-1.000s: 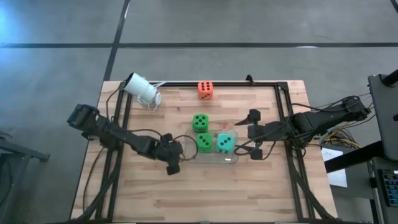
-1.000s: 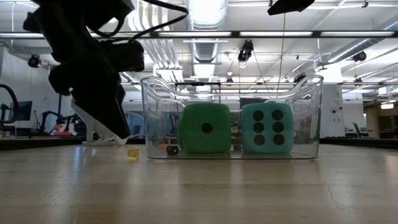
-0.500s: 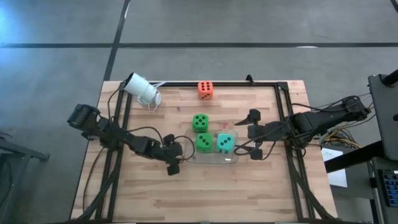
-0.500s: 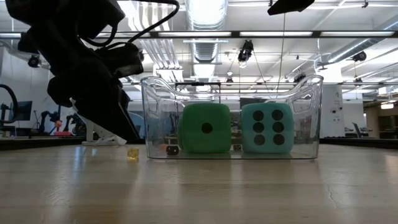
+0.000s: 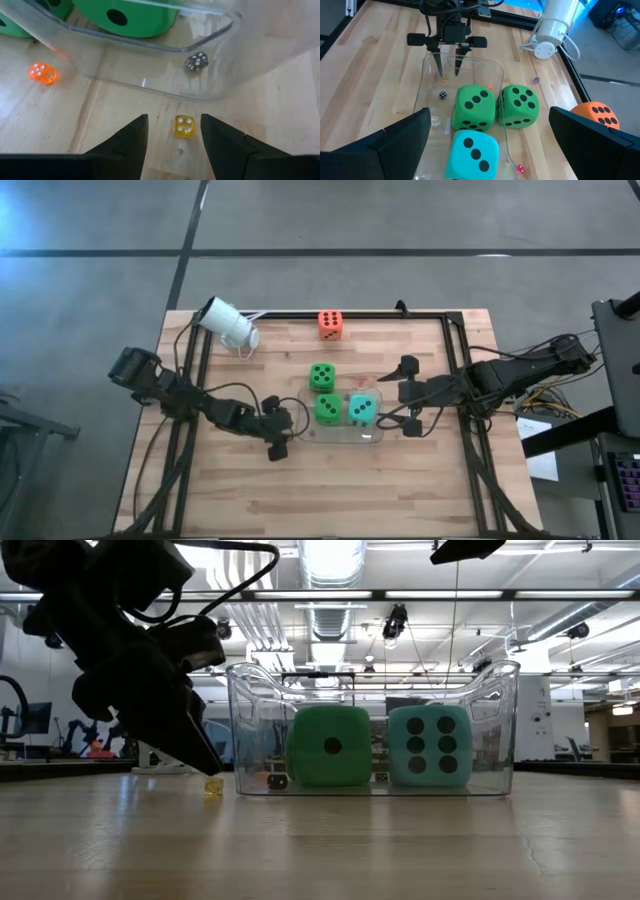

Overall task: Pick & Place Dice
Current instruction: Put the small yellow die into the transparent bin

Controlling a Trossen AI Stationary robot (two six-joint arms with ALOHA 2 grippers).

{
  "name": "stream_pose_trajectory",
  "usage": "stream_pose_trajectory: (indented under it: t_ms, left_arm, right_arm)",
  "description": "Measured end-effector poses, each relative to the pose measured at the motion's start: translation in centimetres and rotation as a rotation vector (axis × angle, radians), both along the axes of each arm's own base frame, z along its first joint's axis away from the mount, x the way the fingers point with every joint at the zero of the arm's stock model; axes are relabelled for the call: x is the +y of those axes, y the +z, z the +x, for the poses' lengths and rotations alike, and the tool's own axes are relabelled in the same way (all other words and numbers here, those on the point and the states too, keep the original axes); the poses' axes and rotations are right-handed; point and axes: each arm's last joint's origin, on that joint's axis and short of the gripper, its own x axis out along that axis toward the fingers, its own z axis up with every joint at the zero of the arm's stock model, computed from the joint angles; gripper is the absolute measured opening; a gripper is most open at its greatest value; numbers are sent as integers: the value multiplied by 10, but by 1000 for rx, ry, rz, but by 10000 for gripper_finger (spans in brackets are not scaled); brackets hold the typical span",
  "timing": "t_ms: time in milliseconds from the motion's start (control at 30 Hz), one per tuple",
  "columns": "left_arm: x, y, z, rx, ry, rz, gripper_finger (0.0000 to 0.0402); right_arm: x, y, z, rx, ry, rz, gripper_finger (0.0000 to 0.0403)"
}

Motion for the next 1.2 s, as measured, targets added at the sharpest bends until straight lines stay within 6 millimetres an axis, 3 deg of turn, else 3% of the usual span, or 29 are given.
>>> stream_pose_trajectory:
  t_ms: [767,1200]
  left_arm:
    - [-1,-12,3,29,0,9,184]
    - [-1,-13,2,43,-4,15,74]
  right_arm:
    - [0,0,0,1,1,-3,400]
    - [0,0,0,1,2,-4,400]
